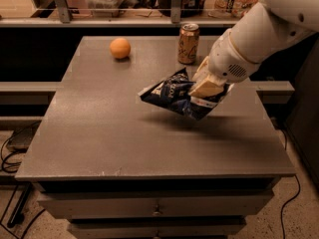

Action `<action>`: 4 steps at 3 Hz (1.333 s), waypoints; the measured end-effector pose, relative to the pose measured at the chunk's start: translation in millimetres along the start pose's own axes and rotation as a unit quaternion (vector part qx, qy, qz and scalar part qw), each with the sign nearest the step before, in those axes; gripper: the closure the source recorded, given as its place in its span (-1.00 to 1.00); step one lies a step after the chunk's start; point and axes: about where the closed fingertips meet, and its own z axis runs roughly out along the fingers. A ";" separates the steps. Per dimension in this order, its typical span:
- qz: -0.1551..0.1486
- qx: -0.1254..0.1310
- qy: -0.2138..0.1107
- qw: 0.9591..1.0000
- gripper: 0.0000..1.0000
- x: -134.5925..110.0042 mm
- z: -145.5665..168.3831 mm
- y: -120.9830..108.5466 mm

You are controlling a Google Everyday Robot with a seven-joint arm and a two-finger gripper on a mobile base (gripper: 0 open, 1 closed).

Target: Move blue chip bag near orange

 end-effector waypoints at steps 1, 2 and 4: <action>0.022 0.015 -0.019 0.999 1.00 -6.6 10.1 -9.7; 0.039 0.032 -0.063 0.997 1.00 -26.9 30.4 -42.6; 0.092 0.065 -0.143 0.983 0.68 -59.0 68.5 -125.7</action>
Offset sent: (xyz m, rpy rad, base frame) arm 0.1092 0.0565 -0.0036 0.2730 -0.0759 -0.1125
